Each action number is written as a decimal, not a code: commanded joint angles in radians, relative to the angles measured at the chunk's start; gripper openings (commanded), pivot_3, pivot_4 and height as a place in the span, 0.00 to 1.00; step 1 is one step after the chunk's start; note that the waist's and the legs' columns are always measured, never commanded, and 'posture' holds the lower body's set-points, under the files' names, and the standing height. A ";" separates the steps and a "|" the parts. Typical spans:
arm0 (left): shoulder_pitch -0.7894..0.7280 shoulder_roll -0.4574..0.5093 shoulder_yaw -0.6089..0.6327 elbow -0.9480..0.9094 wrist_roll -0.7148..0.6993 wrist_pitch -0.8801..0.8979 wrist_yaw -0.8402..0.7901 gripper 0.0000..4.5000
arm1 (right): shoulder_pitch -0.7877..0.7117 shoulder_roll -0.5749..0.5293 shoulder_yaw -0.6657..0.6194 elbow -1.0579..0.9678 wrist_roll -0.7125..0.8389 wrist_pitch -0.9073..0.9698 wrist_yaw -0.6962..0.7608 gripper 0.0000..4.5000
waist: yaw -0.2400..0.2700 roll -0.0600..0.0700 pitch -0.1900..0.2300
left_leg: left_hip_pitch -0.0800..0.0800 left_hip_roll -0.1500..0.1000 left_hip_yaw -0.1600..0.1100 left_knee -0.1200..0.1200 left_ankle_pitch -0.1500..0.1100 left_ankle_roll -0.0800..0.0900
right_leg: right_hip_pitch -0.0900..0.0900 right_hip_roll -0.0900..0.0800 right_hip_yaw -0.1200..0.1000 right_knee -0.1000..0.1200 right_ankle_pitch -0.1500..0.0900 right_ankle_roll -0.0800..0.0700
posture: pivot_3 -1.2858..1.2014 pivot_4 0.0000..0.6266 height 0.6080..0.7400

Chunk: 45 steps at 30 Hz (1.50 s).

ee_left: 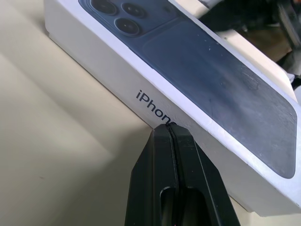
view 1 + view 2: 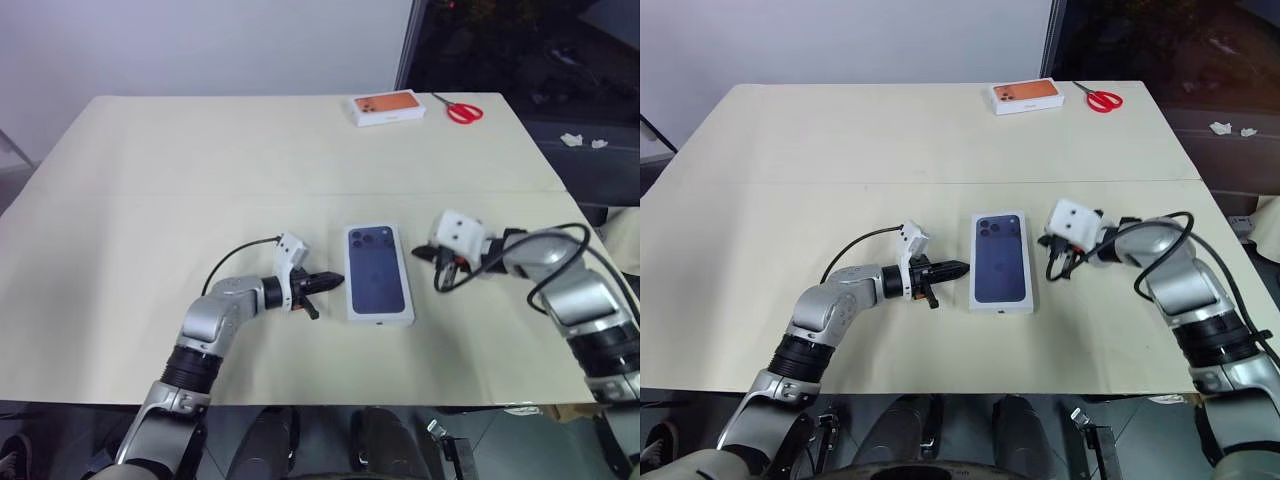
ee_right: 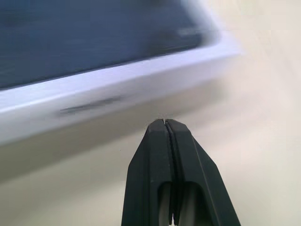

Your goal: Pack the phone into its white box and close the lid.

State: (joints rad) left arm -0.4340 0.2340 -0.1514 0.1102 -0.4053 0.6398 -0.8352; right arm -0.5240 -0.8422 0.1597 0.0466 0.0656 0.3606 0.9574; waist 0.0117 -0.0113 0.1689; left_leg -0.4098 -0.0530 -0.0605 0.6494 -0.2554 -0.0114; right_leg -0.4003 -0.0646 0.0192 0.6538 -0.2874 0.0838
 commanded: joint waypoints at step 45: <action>-0.081 -0.047 -0.063 -0.036 -0.002 -0.024 0.011 0.00 | 0.072 0.112 -0.026 -0.110 0.070 0.070 -0.015 0.01 | 0.001 0.000 -0.001 | 0.002 0.000 -0.001 0.000 0.000 0.000 | 0.003 0.001 0.000 0.000 0.000 0.000 | 0.52 0.24 1.00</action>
State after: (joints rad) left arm -0.5208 0.1765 -0.1670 0.0764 -0.4401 0.6307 -0.8032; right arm -0.4698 -0.7161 0.1176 -0.0590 0.1648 0.4545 0.9483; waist 0.0123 -0.0115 0.1683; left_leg -0.4077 -0.0535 -0.0611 0.6495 -0.2554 -0.0115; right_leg -0.3977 -0.0639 0.0191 0.6540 -0.2874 0.0839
